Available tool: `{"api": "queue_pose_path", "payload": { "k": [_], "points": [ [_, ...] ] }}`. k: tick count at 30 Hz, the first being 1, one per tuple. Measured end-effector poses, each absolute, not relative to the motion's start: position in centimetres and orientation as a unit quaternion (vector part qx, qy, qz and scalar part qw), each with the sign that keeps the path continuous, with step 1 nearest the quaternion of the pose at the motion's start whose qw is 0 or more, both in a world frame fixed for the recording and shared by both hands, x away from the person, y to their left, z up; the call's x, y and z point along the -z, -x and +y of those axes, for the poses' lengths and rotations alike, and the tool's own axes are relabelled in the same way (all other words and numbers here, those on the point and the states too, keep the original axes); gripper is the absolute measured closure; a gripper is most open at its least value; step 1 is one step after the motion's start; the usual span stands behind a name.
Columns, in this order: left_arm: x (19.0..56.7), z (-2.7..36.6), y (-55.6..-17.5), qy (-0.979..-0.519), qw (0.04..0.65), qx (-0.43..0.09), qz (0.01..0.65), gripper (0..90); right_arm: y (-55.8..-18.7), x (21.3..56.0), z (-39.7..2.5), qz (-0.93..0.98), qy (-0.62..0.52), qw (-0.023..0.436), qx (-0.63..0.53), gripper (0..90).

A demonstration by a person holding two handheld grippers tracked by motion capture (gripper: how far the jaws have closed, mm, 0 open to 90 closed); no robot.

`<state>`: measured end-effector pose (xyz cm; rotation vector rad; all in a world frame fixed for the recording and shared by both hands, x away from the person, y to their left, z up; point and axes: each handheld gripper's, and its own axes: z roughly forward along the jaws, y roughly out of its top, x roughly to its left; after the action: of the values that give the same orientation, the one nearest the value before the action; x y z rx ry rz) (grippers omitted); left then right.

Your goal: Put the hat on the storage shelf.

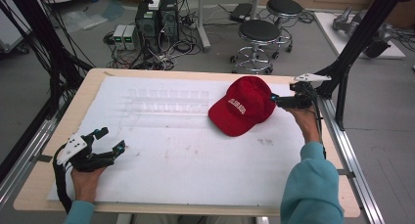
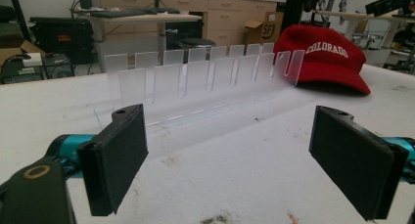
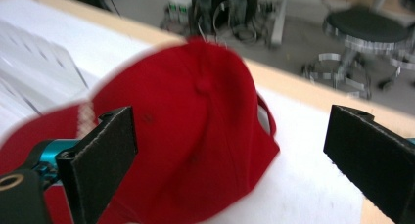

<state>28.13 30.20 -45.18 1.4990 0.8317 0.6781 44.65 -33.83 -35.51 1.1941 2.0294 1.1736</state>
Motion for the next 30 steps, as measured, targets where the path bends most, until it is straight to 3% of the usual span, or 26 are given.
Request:
{"api": "queue_pose_path", "payload": {
  "k": [4, 6, 16, 22, 30],
  "points": [
    [45.2, 30.2, -28.1, -0.647, 0.604, -0.293, 0.361, 14.5, -45.6, 36.5, -33.9, 0.754, -0.437, 0.248, -0.424, 7.0],
    [45.2, 30.2, -28.1, -0.647, 0.604, -0.293, 0.361, 14.5, -46.0, 36.9, -34.0, 0.751, -0.441, 0.239, -0.429, 13.2],
    [45.2, 30.2, -28.2, -0.647, 0.604, -0.293, 0.361, 14.6, -47.5, 39.2, -33.5, 0.772, -0.449, 0.213, -0.397, 17.1],
    [45.2, 30.1, -28.1, -0.649, 0.602, -0.295, 0.360, 14.7, -48.0, 40.0, -33.2, 0.772, -0.464, 0.218, -0.376, 28.4],
    [45.2, 30.1, -28.1, -0.651, 0.601, -0.295, 0.358, 14.7, -48.4, 40.9, -32.9, 0.780, -0.466, 0.178, -0.378, 48.6]
  ]
}}
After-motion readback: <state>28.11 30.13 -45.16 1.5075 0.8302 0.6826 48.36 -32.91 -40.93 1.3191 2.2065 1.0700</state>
